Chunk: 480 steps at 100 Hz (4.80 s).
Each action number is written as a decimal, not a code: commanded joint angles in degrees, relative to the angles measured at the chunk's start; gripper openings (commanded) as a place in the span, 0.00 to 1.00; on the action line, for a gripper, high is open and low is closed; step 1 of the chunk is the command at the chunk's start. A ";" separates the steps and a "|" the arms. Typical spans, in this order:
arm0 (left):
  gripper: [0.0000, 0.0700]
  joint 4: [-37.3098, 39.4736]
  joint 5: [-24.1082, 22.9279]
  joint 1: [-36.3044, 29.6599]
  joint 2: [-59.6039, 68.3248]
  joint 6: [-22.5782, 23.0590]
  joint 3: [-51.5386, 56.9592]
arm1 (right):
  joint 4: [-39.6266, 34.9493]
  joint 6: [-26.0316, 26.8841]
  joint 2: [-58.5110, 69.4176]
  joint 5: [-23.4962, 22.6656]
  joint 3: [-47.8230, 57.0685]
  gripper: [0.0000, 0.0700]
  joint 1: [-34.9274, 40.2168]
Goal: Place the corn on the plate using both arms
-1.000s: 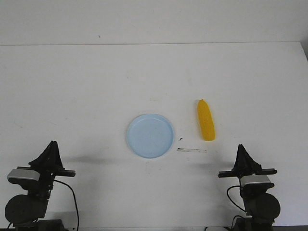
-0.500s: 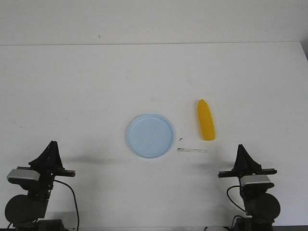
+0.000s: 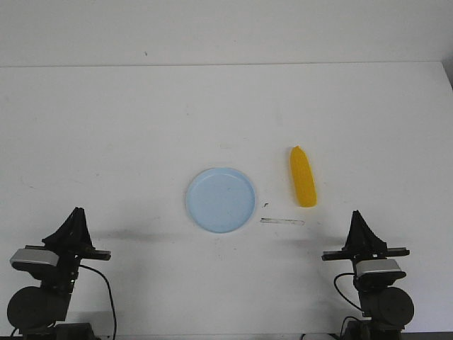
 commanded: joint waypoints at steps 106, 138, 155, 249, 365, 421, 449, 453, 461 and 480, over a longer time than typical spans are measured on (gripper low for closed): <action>0.00 0.90 -0.13 0.07 -0.11 -0.24 0.11 | -34.95 2.64 47.41 -1.88 42.60 0.01 1.92; 0.00 0.90 -0.11 0.04 -0.11 -0.24 0.11 | -45.48 10.84 65.75 -1.46 57.18 0.01 3.52; 0.00 0.90 -0.11 0.04 -0.11 -0.24 0.11 | -54.23 12.13 74.75 -1.66 65.22 0.01 3.72; 0.00 0.90 -0.13 0.04 -0.11 -0.24 0.11 | -63.95 8.04 100.59 4.66 83.32 0.81 11.78; 0.00 0.90 -0.13 0.04 -0.11 -0.24 0.11 | -57.99 8.87 107.45 4.24 83.19 0.53 11.82; 0.00 0.90 -0.13 0.04 -0.11 -0.24 0.11 | -58.07 9.94 107.45 4.33 83.19 0.46 11.58; 0.00 0.90 -0.13 0.07 -0.11 -0.24 0.11 | -58.88 9.94 106.92 4.42 84.26 0.46 11.61; 0.00 0.90 -0.13 0.04 -0.11 -0.24 0.11 | -59.21 9.90 106.49 4.42 84.87 0.46 11.63; 0.00 0.87 -0.13 0.04 -0.11 -0.24 0.11 | -59.21 9.79 105.55 4.39 86.47 0.46 11.96; 0.00 0.90 -0.11 0.04 -0.11 -0.24 0.11 | -59.36 8.74 103.47 4.20 90.18 0.46 16.04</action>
